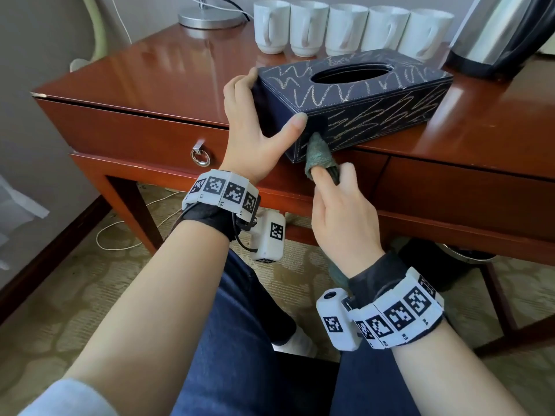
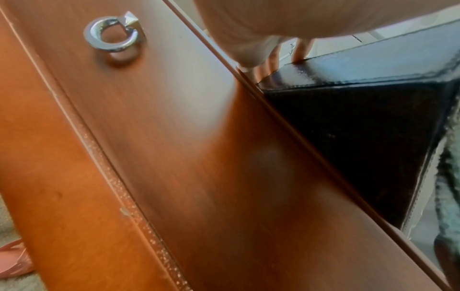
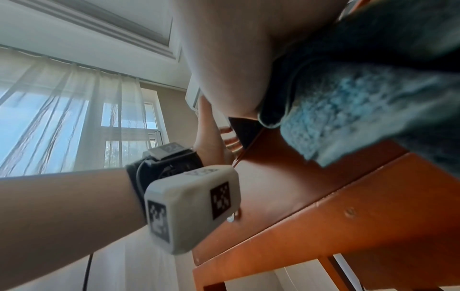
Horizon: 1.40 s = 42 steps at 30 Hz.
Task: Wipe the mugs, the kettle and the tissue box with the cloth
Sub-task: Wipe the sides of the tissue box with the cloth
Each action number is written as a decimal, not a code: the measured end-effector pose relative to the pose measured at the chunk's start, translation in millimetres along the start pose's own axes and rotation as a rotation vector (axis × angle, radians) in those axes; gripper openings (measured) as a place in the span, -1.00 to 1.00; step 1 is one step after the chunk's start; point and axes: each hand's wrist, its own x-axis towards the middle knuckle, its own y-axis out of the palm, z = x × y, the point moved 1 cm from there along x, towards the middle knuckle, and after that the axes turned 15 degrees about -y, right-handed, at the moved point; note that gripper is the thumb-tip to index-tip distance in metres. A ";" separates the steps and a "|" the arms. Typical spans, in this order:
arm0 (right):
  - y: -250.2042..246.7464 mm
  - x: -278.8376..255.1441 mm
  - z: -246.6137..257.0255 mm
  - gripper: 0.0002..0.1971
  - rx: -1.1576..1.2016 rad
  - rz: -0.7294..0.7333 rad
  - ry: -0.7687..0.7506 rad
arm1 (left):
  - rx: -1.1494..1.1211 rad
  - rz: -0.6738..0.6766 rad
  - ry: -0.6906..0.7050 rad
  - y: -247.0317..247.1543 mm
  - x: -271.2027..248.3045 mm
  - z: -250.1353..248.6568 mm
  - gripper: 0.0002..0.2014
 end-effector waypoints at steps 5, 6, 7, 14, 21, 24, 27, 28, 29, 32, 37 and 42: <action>-4.1 6.0 -0.1 -0.69 -0.008 -0.023 -0.019 | 0.014 0.003 -0.001 -2.4 1.4 0.2 0.00; -5.8 8.2 -0.9 -0.70 -0.010 -0.033 -0.017 | 0.015 0.002 -0.002 -2.6 1.5 0.4 0.01; -6.8 9.9 -2.1 -0.70 -0.008 -0.046 -0.009 | 0.014 0.002 -0.004 -2.7 1.5 0.5 0.01; 1.8 10.3 4.3 -0.68 0.103 -0.112 0.020 | 0.007 0.010 -0.015 -2.5 2.1 1.1 -0.03; 0.4 10.4 8.2 -0.66 0.055 -0.097 -0.035 | -0.019 0.039 -0.032 -5.5 2.6 0.6 -0.04; 3.7 2.1 6.8 -0.63 -0.010 -0.001 -0.049 | -0.027 0.044 -0.046 -6.2 1.8 0.3 -0.03; 6.2 -5.0 1.0 -0.64 -0.023 0.002 0.006 | -0.035 0.049 -0.054 -5.6 0.3 -0.3 -0.02; 6.3 -5.3 -0.8 -0.66 -0.016 -0.021 0.036 | -0.037 0.047 -0.054 -5.3 0.2 -0.4 -0.02; 6.1 -4.2 -1.8 -0.67 -0.004 -0.046 0.058 | -0.037 0.046 -0.054 -4.9 -0.2 -0.7 -0.03; 3.4 5.1 1.1 -0.68 0.031 -0.116 0.050 | -0.041 0.044 -0.058 -4.6 -0.2 -1.4 -0.02; 7.1 4.7 10.6 -0.66 0.068 -0.084 -0.021 | -0.025 0.046 -0.054 -5.6 -0.2 -2.1 -0.02; 26.5 -17.4 3.9 -0.63 0.034 0.014 0.031 | -0.031 0.037 -0.063 -3.9 -0.4 -0.2 -0.03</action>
